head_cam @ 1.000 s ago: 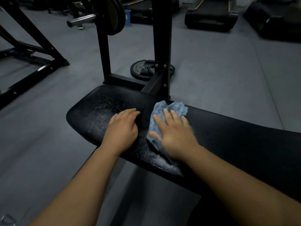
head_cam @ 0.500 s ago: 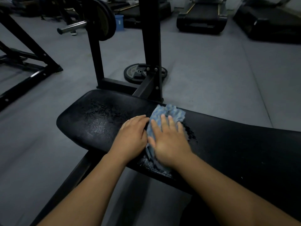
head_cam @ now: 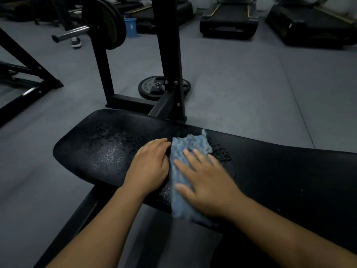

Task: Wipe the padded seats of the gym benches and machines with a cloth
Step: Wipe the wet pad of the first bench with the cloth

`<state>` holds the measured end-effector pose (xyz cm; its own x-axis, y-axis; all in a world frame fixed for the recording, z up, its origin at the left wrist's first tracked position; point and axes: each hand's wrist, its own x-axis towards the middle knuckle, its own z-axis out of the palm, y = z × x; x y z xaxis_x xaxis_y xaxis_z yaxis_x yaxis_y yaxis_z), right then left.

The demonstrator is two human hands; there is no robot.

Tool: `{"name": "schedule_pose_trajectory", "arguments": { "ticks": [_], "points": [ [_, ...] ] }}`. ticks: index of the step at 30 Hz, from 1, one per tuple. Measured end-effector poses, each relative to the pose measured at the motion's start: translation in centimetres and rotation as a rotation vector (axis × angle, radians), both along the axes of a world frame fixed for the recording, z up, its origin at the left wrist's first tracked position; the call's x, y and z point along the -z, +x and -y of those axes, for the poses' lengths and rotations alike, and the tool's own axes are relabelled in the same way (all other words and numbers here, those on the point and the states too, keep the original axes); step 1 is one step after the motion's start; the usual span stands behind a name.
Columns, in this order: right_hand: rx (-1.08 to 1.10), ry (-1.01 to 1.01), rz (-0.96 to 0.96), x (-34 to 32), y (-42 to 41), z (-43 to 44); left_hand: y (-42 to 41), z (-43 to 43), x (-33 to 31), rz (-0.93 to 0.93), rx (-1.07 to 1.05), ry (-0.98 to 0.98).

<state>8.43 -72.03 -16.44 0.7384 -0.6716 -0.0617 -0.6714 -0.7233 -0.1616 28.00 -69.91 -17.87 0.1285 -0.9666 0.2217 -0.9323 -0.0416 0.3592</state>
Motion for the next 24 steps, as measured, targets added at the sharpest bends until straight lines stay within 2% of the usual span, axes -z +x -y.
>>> {"name": "schedule_pose_trajectory", "arguments": {
  "ticks": [4,8,11,15,18,21,24],
  "points": [
    [0.201,-0.051,-0.047,-0.1,-1.3,5.9,-0.4,-0.1,-0.1,0.044,-0.018,0.002],
    [0.317,0.041,-0.045,0.0,4.5,9.8,-0.3,-0.1,0.0,0.055,-0.014,-0.02],
    [0.22,-0.008,0.029,0.3,6.2,6.1,-0.2,0.0,-0.1,0.021,-0.005,-0.024],
    [0.042,-0.034,0.045,0.3,0.4,1.4,-0.1,-0.1,-0.2,0.019,0.006,-0.01],
    [0.151,-0.056,0.01,0.3,-1.9,4.3,-0.2,-0.2,-0.2,0.043,-0.004,-0.003],
    [0.303,-0.024,-0.04,0.4,1.2,7.2,-0.3,0.0,-0.2,0.056,-0.006,0.006],
    [0.227,-0.018,-0.037,0.5,3.1,4.6,-0.1,0.2,-0.1,0.046,0.003,0.006]
  ]
}}
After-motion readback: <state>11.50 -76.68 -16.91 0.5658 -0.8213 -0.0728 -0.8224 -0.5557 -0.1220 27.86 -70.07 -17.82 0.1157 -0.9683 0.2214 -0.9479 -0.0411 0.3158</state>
